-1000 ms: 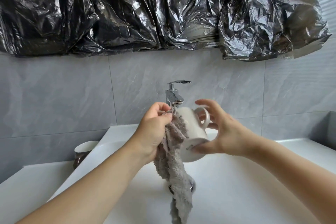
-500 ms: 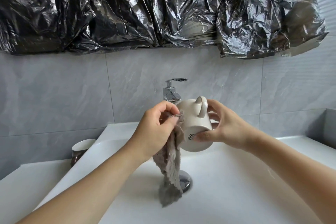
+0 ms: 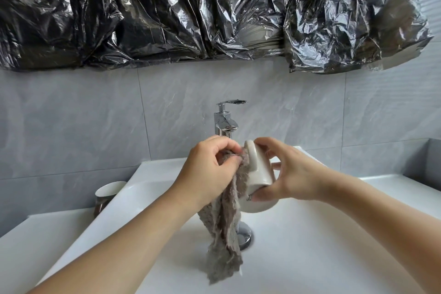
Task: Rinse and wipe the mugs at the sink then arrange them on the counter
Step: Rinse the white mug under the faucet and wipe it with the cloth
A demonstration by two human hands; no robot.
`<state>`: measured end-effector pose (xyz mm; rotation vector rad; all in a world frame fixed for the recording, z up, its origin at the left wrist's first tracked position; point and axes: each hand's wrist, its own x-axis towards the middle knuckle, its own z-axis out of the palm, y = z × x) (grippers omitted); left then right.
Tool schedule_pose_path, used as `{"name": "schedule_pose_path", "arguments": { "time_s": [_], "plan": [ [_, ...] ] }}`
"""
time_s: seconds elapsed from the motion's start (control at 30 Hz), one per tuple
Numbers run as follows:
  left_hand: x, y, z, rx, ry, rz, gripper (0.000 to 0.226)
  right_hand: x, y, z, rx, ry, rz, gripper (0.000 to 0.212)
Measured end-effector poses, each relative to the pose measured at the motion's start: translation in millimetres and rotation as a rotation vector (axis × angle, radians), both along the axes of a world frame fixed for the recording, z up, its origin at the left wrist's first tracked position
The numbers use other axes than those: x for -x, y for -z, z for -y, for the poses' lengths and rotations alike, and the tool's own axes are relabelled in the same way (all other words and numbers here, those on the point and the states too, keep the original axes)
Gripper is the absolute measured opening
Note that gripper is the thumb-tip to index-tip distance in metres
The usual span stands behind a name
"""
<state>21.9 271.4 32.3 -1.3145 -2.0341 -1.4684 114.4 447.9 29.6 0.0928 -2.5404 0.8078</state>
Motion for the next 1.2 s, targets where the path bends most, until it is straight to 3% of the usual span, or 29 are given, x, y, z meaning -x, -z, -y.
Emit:
{"name": "schedule_pose_path", "arguments": {
  "time_s": [0.17,0.33,0.47,0.6,0.83,0.93,1.07,1.2],
  "plan": [
    [-7,-3,2,0.059,0.126,-0.034,0.026,1,1,-3,0.019,0.019,-0.030,0.093],
    [-3,0,1,0.061,0.075,0.024,0.006,5,3,-5,0.052,0.050,-0.043,0.085],
    [-6,5,-2,0.096,0.027,-0.115,0.012,6,3,-9,0.044,0.091,-0.019,0.089],
    [-6,4,0,0.066,0.072,-0.246,0.011,8,1,-8,0.035,0.135,0.019,0.079],
    [-7,2,-4,0.017,-0.105,-0.459,0.011,9,-3,-12,0.524,0.174,0.087,0.083],
    [-6,7,-8,0.017,-0.114,-0.427,0.010,7,-6,-11,0.552,0.161,0.128,0.077],
    [-9,11,-9,0.129,-0.113,-0.403,0.039,7,-7,-15,0.597,0.100,0.144,0.057],
    [-10,11,-10,0.082,-0.136,-0.383,0.032,8,-4,-14,0.586,0.097,0.171,0.061]
  ]
}}
